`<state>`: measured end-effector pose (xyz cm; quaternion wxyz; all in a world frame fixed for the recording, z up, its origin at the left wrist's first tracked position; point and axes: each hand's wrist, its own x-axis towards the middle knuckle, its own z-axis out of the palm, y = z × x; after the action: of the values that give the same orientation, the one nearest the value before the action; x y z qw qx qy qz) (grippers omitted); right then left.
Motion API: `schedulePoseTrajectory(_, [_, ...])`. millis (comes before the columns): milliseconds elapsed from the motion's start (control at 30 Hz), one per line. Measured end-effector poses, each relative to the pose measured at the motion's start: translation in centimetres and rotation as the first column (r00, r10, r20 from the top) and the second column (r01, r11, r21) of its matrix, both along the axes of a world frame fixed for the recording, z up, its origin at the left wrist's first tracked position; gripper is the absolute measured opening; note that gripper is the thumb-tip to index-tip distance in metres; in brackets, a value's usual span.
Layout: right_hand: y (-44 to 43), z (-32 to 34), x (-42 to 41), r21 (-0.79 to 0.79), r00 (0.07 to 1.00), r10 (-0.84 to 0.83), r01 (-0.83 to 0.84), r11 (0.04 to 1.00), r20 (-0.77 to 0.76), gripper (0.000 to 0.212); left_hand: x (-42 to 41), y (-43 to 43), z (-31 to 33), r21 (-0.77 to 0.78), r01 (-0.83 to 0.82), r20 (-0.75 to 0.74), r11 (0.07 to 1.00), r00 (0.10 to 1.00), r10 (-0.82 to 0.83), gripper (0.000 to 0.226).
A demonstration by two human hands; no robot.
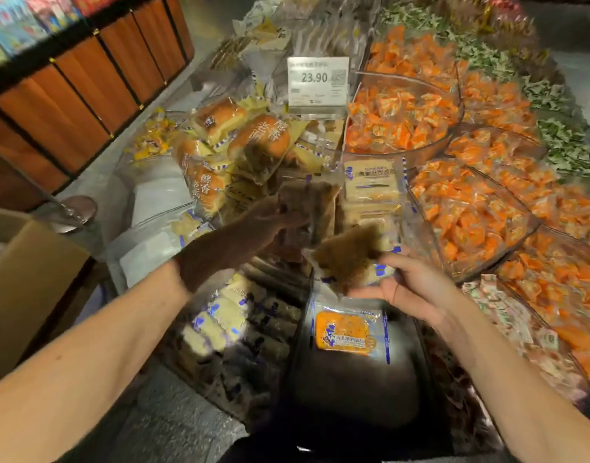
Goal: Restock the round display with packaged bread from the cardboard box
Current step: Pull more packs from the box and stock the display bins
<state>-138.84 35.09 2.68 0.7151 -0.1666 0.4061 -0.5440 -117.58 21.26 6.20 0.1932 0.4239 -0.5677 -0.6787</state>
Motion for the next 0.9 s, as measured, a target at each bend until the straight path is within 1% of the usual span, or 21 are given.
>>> schedulePoseTrajectory(67, [-0.7,-0.5,2.5,0.006,0.998,0.045,-0.044,0.999,-0.035,0.042,2.6,0.7,0.5,0.071,0.002,-0.085,0.997,0.996,0.004,0.024])
schedulePoseTrajectory(133, [-1.4,-0.2,5.0,0.029,0.994,0.081,-0.079,0.996,-0.077,0.033,5.3,1.5,0.5,0.056,-0.029,-0.091,0.998,0.995,0.034,0.032])
schedulePoseTrajectory(200, [-1.9,-0.4,6.9,0.042,0.993,0.106,-0.104,0.994,-0.059,0.029,7.6,1.1,-0.5,0.051,-0.020,-0.099,0.999,0.995,0.025,0.037])
schedulePoseTrajectory(267, [-2.4,-0.5,8.8,0.088,0.994,0.100,-0.096,0.991,-0.046,0.009,9.4,0.3,-1.4,0.011,0.037,-0.059,0.999,0.998,-0.037,0.032])
schedulePoseTrajectory(300, [-2.8,-0.7,9.6,0.109,0.997,0.049,-0.043,0.993,-0.055,0.014,10.4,-0.4,-2.3,-0.025,0.052,-0.028,0.998,0.998,-0.053,0.027])
schedulePoseTrajectory(333, [-3.2,-1.0,10.4,0.136,0.997,0.004,0.007,0.991,-0.075,0.027,11.5,-1.3,-3.4,-0.060,0.053,0.001,0.997,0.999,-0.053,0.023])
schedulePoseTrajectory(367, [-3.4,-1.3,11.0,0.147,0.995,-0.011,0.025,0.989,-0.097,0.030,12.6,-2.3,-4.5,-0.101,0.057,0.021,0.993,0.998,-0.055,0.021])
schedulePoseTrajectory(400, [-3.5,-1.4,11.8,0.159,0.992,-0.038,0.057,0.986,-0.118,0.024,13.6,-3.2,-5.3,-0.147,0.066,0.022,0.987,0.998,-0.064,0.028])
schedulePoseTrajectory(433, [-3.5,-1.5,12.5,0.173,0.991,-0.072,0.091,0.981,-0.113,0.023,14.6,-4.0,-6.1,-0.226,0.088,0.033,0.970,0.996,-0.083,0.042])
schedulePoseTrajectory(467, [-3.5,-1.6,13.1,0.195,0.988,-0.105,0.125,0.973,-0.110,0.043,15.6,-4.6,-7.2,-0.312,0.115,0.039,0.943,0.993,-0.108,0.047])
schedulePoseTrajectory(500, [-3.4,-2.0,13.5,0.233,0.986,-0.130,0.152,0.961,-0.105,0.061,16.3,-4.7,-7.9,-0.392,0.126,0.076,0.911,0.992,-0.105,0.039])
schedulePoseTrajectory(533, [-3.3,-2.0,14.2,0.255,0.981,-0.154,0.180,0.950,-0.119,0.066,16.9,-4.7,-9.2,-0.472,0.142,0.104,0.870,0.989,-0.105,0.027])
schedulePoseTrajectory(567, [-3.0,-1.8,15.0,0.264,0.976,-0.172,0.202,0.943,-0.132,0.055,17.2,-4.7,-10.1,-0.505,0.156,0.128,0.849,0.986,-0.106,0.025])
schedulePoseTrajectory(600, [-2.8,-1.7,15.6,0.266,0.968,-0.198,0.234,0.935,-0.154,0.037,17.3,-4.6,-10.9,-0.478,0.195,0.143,0.856,0.979,-0.142,0.035])
schedulePoseTrajectory(633, [-2.4,-1.7,15.9,0.263,0.957,-0.230,0.270,0.926,-0.175,0.023,17.0,-4.4,-11.5,-0.502,0.340,0.292,0.795,0.932,-0.214,0.040])
schedulePoseTrajectory(667, [-2.1,-1.6,16.4,0.261,0.943,-0.267,0.313,0.913,-0.198,0.017,16.5,-4.3,-12.0,-0.527,0.458,0.435,0.716,0.869,-0.235,0.042])
schedulePoseTrajectory(700, [-1.7,-1.5,16.7,0.248,0.931,-0.294,0.344,0.906,-0.215,0.016,15.9,-4.3,-12.7,-0.551,0.563,0.558,0.616,0.797,-0.229,0.043])
schedulePoseTrajectory(733, [-1.3,-1.4,17.0,0.241,0.924,-0.311,0.362,0.901,-0.223,0.018,15.3,-4.2,-13.2,-0.563,0.634,0.637,0.530,0.742,-0.209,0.044])
schedulePoseTrajectory(800, [-0.6,-1.0,17.4,0.245,0.916,-0.330,0.383,0.891,-0.229,0.027,14.2,-4.3,-14.8,-0.600,0.756,0.758,0.260,0.642,-0.116,0.046])
schedulePoseTrajectory(867, [0.0,-0.9,17.4,0.255,0.902,-0.365,0.418,0.872,-0.231,0.033,13.3,-4.2,-16.0,-0.541,0.831,0.833,0.126,0.550,-0.051,0.051])
schedulePoseTrajectory(900, [0.3,-0.8,17.2,0.255,0.896,-0.383,0.433,0.865,-0.224,0.033,13.0,-4.2,-16.6,-0.510,0.849,0.851,0.135,0.521,-0.061,0.056])
